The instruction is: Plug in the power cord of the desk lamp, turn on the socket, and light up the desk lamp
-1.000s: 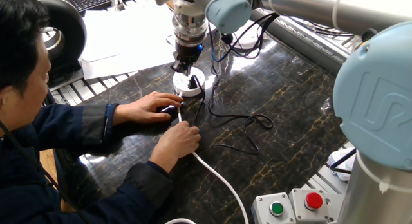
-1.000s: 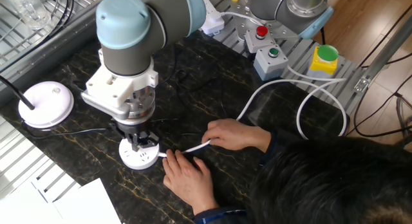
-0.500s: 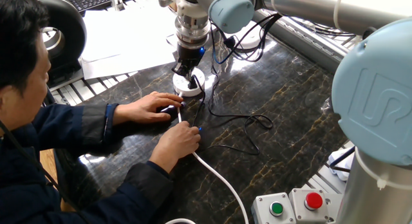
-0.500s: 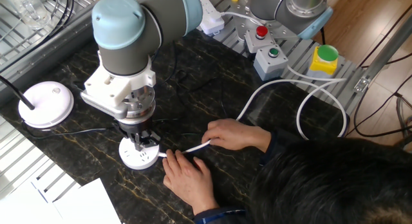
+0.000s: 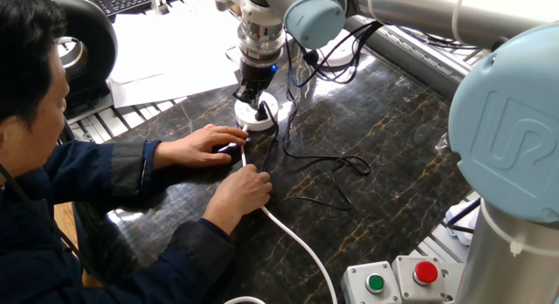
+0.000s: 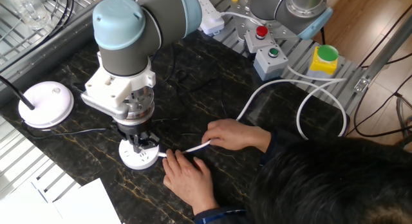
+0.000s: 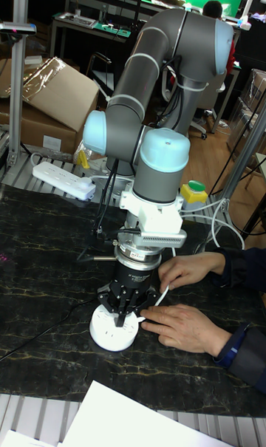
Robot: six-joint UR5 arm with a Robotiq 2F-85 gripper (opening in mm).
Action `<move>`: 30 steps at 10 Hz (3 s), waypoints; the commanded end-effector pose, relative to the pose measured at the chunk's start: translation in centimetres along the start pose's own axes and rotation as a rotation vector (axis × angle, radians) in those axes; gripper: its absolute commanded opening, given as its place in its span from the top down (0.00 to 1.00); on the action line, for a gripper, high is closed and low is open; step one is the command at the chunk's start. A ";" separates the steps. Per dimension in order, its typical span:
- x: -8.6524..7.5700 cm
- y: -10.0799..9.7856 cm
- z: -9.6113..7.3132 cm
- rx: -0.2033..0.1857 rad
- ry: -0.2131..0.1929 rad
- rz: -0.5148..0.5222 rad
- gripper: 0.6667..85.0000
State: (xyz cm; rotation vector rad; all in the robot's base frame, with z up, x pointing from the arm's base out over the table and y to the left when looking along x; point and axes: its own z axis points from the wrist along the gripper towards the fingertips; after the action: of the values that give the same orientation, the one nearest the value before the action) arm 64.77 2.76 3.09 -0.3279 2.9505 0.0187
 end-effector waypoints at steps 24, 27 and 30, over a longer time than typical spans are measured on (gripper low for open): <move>1.6 -1.6 -2.2 0.091 0.110 -0.286 1.00; 0.7 -0.8 -2.7 0.114 0.124 -0.367 1.00; 1.1 -2.8 -2.4 0.150 0.127 -0.322 1.00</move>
State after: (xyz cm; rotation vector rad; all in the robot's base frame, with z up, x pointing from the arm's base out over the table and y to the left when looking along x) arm 63.79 0.56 5.14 -0.8200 2.9536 -0.2454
